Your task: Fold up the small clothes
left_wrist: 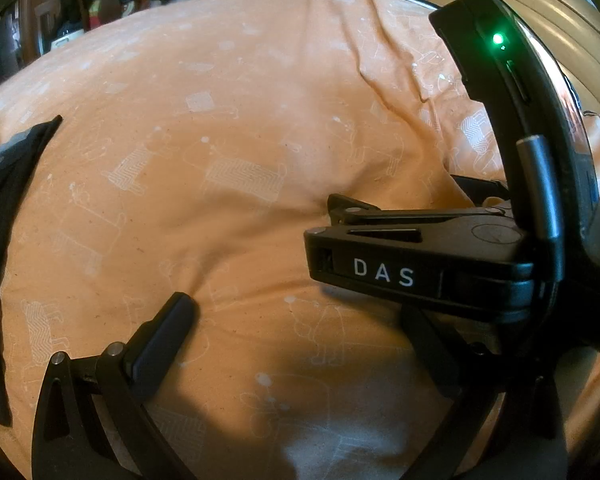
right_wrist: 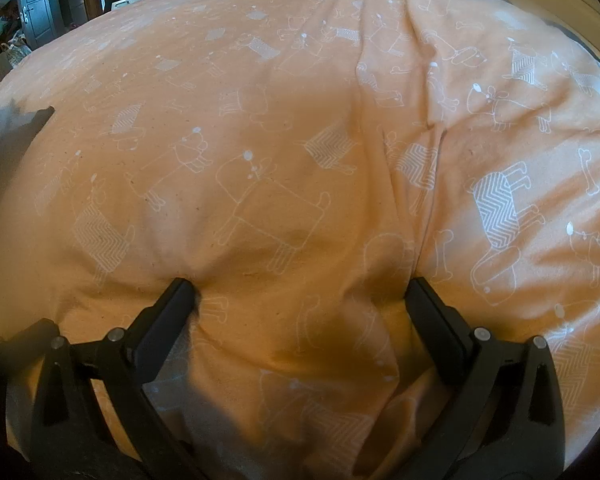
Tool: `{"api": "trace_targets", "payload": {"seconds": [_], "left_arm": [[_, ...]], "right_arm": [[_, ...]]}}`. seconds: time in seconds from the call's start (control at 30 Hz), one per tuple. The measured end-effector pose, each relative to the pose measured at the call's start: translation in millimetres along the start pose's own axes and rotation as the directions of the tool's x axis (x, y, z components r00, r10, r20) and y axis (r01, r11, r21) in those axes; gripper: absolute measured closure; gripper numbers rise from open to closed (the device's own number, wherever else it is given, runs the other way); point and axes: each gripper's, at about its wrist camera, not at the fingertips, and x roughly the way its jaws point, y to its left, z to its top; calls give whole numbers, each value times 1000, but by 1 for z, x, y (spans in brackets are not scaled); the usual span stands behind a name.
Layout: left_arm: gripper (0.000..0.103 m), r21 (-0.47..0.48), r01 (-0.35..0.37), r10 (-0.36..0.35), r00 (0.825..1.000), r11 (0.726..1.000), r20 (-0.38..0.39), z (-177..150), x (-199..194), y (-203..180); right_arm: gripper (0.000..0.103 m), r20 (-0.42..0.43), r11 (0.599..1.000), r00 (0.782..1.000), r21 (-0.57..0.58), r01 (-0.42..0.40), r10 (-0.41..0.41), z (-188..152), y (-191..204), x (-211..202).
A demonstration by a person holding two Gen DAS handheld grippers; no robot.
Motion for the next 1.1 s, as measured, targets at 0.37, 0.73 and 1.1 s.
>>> {"api": "trace_targets", "payload": {"seconds": [0.37, 0.73, 1.1], "left_arm": [[0, -1, 2, -2, 1000, 1000, -4, 0, -5, 6], [0, -2, 3, -3, 1000, 1000, -6, -1, -5, 5], [0, -2, 3, -3, 1000, 1000, -6, -1, -5, 5]], "right_arm": [[0, 13, 1000, 1000, 3, -5, 5, -2, -2, -1], [0, 13, 1000, 1000, 2, -2, 2, -1, -1, -1], [0, 14, 1000, 1000, 0, 0, 0, -1, -1, -1]]}}
